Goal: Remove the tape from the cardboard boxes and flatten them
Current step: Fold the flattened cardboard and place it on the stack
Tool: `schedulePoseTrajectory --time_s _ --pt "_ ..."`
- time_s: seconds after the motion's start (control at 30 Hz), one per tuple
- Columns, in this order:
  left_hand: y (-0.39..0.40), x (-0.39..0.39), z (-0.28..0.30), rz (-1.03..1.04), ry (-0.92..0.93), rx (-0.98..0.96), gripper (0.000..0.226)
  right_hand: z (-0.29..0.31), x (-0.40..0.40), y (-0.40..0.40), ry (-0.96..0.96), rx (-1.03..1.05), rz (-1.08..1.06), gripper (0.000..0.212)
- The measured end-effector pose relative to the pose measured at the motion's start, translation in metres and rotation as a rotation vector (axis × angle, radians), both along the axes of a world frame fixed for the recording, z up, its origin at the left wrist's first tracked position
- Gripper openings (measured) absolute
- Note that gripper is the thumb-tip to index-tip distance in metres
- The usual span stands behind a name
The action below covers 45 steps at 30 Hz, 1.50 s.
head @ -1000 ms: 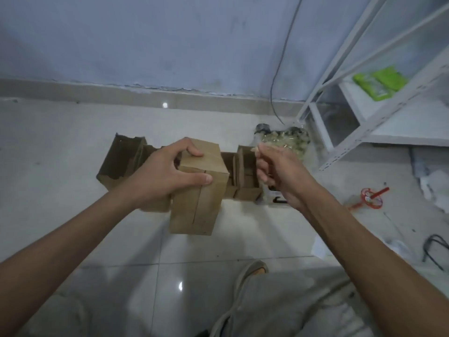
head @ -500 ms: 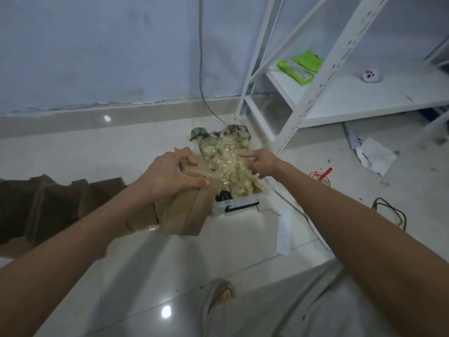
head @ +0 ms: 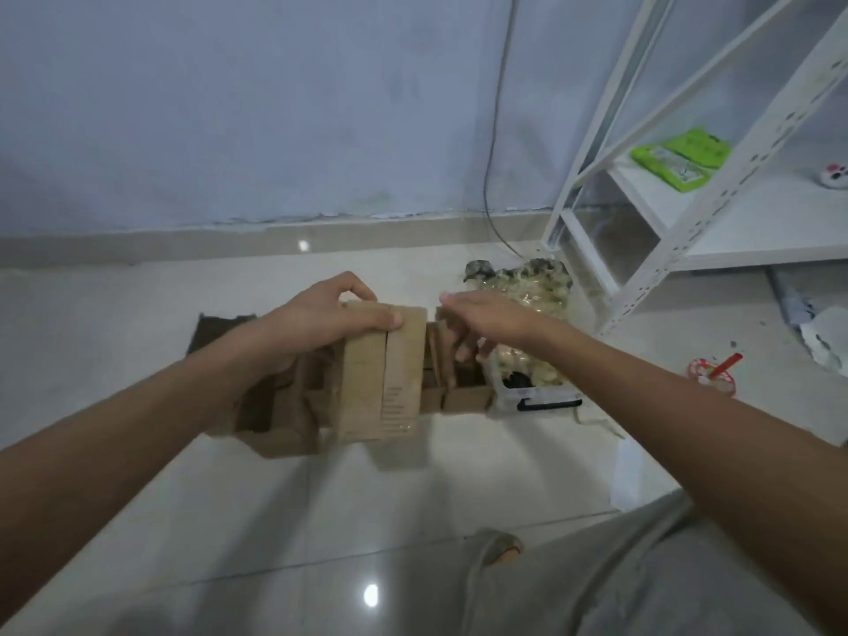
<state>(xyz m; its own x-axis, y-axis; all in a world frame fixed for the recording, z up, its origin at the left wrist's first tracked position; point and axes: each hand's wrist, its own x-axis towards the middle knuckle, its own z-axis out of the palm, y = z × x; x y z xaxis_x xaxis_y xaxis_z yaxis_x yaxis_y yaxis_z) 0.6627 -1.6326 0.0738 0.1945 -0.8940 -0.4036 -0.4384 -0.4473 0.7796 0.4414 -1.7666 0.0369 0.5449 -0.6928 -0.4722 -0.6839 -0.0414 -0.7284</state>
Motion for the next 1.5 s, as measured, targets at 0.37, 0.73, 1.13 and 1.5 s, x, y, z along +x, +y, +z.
schedulePoseTrajectory --time_s 0.37,0.73,1.13,1.5 --pt "0.135 0.103 0.047 0.342 0.116 -0.009 0.071 0.034 0.147 0.174 -0.247 -0.181 0.181 0.073" --pt "0.158 0.123 0.015 0.551 -0.003 -0.145 0.061 0.024 0.178 0.181 -0.271 -0.298 0.199 0.08" --pt "0.16 0.125 0.023 0.289 -0.066 -0.009 0.05 0.023 0.178 0.182 -0.235 -0.196 0.253 0.079" --pt "0.153 0.103 0.02 0.425 -0.241 -0.12 0.035 0.038 0.168 0.181 -0.225 0.18 0.223 0.039"
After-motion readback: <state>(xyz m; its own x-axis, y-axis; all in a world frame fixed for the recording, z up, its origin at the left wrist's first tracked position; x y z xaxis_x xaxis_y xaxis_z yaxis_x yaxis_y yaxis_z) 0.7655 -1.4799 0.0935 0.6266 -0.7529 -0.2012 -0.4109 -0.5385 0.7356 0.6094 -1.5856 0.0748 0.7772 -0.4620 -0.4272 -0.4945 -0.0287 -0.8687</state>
